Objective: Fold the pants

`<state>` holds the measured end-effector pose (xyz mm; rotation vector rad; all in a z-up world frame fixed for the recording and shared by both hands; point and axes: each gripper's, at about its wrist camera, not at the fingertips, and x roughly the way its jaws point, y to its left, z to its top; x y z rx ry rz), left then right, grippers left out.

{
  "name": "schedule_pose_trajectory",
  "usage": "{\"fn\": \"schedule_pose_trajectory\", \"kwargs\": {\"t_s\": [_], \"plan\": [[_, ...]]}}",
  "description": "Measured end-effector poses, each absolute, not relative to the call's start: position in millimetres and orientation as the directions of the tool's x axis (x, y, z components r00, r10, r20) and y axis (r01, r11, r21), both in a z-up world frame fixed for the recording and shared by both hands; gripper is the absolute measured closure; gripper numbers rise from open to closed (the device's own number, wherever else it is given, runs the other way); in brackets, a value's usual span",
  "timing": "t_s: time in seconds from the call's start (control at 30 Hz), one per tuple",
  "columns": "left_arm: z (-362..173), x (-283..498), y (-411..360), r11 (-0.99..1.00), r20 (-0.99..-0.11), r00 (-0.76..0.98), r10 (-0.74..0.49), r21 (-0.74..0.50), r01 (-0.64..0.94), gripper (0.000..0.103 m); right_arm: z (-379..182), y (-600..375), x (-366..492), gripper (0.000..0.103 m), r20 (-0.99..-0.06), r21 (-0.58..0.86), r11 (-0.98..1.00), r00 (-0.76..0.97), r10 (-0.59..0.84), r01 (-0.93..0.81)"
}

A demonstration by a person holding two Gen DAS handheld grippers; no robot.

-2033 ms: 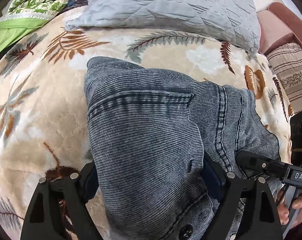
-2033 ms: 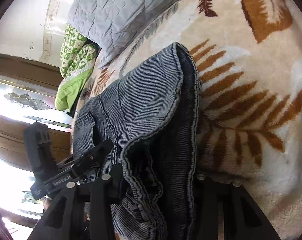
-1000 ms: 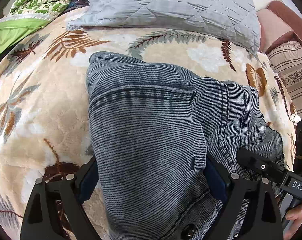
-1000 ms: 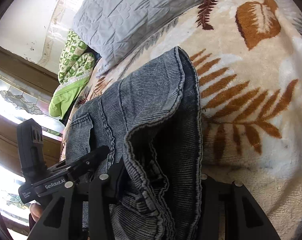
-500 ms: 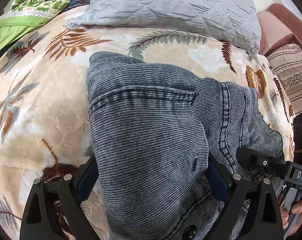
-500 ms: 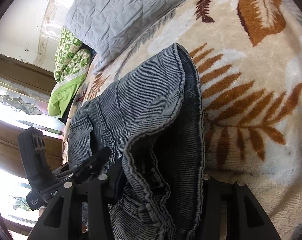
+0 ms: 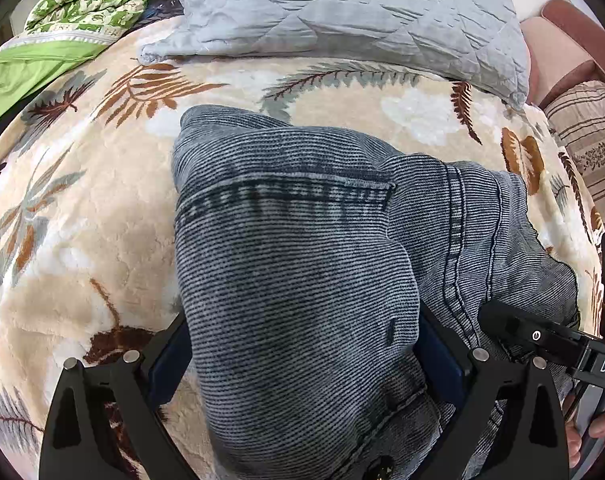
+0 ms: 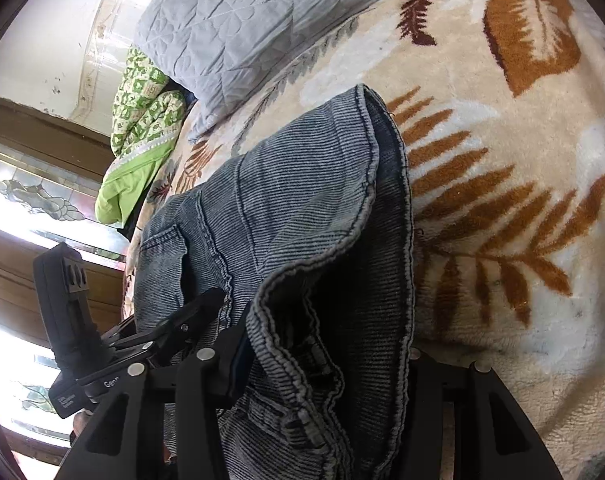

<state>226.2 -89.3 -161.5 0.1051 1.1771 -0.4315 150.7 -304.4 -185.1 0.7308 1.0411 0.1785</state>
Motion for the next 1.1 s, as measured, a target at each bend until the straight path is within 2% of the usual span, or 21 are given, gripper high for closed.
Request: {"fn": "schedule_pose_trajectory", "kwargs": {"t_s": [0.63,1.1], "plan": [[-158.9,223.5,-86.1,0.913,-0.914,0.302,-0.273,-0.146,0.382,0.003,-188.0,-299.7,152.1,0.052,-0.723,0.617,0.76,0.529,0.444,0.206],[-159.2,225.4,-84.5,0.917,-0.912,0.302,-0.277,-0.156,0.368,0.001,-188.6,-306.0,150.2,0.047,-0.707,0.641,0.742,0.526,0.474,0.193]]}}
